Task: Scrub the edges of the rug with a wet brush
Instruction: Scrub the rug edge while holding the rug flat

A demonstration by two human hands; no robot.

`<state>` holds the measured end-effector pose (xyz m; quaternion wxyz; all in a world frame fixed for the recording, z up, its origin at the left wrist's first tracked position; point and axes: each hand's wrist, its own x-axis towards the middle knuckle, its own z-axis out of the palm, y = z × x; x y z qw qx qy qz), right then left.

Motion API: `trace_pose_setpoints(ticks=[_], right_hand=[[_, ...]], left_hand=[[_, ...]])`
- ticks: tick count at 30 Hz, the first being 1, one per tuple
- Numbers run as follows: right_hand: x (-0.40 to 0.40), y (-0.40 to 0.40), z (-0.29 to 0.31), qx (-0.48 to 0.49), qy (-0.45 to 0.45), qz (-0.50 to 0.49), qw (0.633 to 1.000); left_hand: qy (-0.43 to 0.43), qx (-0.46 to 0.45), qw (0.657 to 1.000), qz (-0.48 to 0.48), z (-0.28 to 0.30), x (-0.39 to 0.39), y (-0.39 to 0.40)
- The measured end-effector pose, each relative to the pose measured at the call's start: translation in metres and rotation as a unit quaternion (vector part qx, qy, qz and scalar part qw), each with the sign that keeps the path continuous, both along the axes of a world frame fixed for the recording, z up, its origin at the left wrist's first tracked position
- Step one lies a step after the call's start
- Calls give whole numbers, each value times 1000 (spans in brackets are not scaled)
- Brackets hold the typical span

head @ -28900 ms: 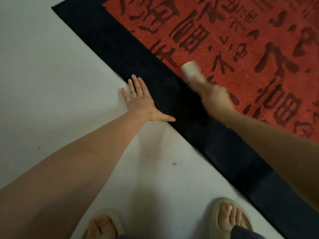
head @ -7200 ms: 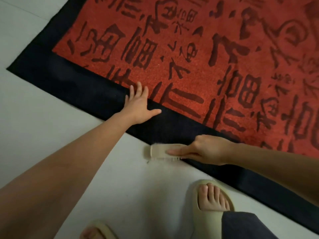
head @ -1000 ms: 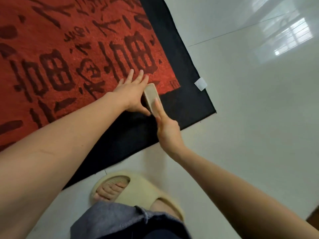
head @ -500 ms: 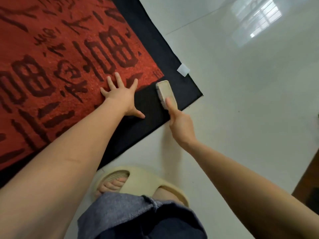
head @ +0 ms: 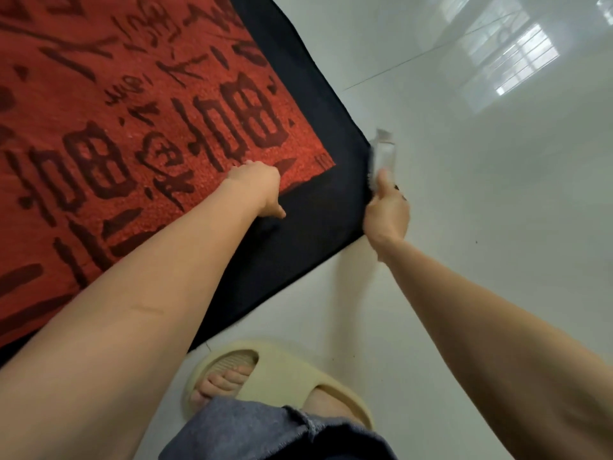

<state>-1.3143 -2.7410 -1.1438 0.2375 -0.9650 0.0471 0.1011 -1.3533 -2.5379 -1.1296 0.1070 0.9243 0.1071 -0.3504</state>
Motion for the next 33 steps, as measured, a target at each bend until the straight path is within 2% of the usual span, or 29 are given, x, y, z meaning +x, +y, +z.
trace_pose_setpoints(ticks=[2, 3, 4, 7, 8, 10, 12, 14, 17, 18, 20, 22, 23, 25, 27, 29, 31, 33], right_hand=[[-8, 19, -5, -3, 13, 177, 984], [-5, 23, -7, -14, 23, 214, 976], [6, 25, -6, -28, 27, 205, 978], [50, 28, 0, -23, 20, 61, 998], [54, 35, 1, -12, 10, 60, 998], [49, 57, -1, 7, -8, 169, 986], [45, 69, -7, -26, 4, 279, 960], [63, 67, -6, -70, -7, 253, 965], [93, 68, 0, -66, -5, 112, 992], [89, 75, 2, -47, -6, 116, 992], [70, 94, 0, -27, -17, 222, 974], [62, 99, -7, -59, -10, 323, 945], [71, 97, -7, -79, -17, 320, 944], [104, 87, -4, -98, -19, 220, 970], [120, 79, 1, -105, -23, 141, 984], [102, 85, 2, -79, -48, 201, 975], [67, 94, -6, -3, -32, 332, 943], [45, 95, -18, 11, -6, 394, 919]], left_hand=[[-44, 2, 999, 4, 3, 7, 2], [-35, 0, 999, 3, 3, 9, 5], [-15, -2, 1000, -8, 3, 9, 7], [9, 15, 999, -37, 2, 9, 16], [-1, 15, 999, -28, 5, 11, 17], [-57, 20, 998, -19, 8, 18, 18], [-69, 23, 997, -23, 4, 17, 21], [-12, 5, 999, -47, -4, 10, 26], [11, -6, 998, -54, -6, 5, 34], [-1, -8, 999, -47, -4, 8, 36], [-37, -11, 999, -31, 3, 14, 38], [-40, -4, 998, -41, 5, 17, 42], [-23, 2, 998, -54, 4, 16, 43], [-7, 13, 997, -79, 3, 15, 42], [-32, 6, 997, -66, 3, 14, 44], [-84, -12, 996, -12, 6, 13, 50], [-124, -18, 990, 61, 6, 3, 61], [-113, -5, 989, 94, 1, -16, 74]])
